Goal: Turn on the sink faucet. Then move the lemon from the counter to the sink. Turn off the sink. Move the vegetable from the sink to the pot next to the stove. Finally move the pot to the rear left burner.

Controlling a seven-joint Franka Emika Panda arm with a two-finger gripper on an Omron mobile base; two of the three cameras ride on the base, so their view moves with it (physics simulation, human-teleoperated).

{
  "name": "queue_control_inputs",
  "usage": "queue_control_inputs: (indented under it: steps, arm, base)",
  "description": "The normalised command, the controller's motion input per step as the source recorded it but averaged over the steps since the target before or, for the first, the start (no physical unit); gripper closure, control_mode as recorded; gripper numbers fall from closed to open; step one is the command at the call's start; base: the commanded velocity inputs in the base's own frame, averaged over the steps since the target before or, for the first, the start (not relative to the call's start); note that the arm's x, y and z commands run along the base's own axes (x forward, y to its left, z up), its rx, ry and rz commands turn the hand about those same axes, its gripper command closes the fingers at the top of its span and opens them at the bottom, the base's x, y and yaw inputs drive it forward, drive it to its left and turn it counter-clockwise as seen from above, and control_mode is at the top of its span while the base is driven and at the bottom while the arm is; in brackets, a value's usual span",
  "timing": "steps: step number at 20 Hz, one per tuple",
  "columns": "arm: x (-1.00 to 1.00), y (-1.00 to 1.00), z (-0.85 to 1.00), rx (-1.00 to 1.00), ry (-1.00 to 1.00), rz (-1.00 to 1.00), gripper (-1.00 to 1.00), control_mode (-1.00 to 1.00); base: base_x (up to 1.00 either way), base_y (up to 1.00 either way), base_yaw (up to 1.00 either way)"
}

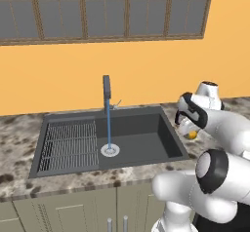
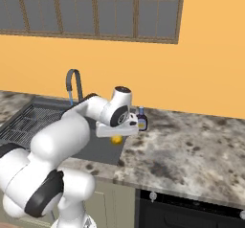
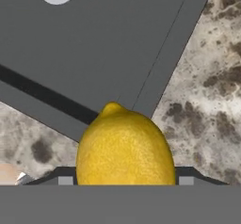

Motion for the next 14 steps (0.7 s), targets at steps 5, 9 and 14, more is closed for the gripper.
queue_control_inputs:
  steps: [5, 9, 14]
  arm:
    - [0.54, 0.85, 0.0, 0.0, 0.0, 0.01, 1.0, -1.0]
    - [0.68, 0.7, -0.29, 0.0, 0.0, 0.01, 1.0, -1.0]
    - [0.33, 0.14, -0.4, 0.0, 0.0, 0.02, 1.0, -1.0]
  base:
    - [0.0, 0.0, 0.0]
    - [0.0, 0.0, 0.0]
    - [0.0, 0.0, 0.0]
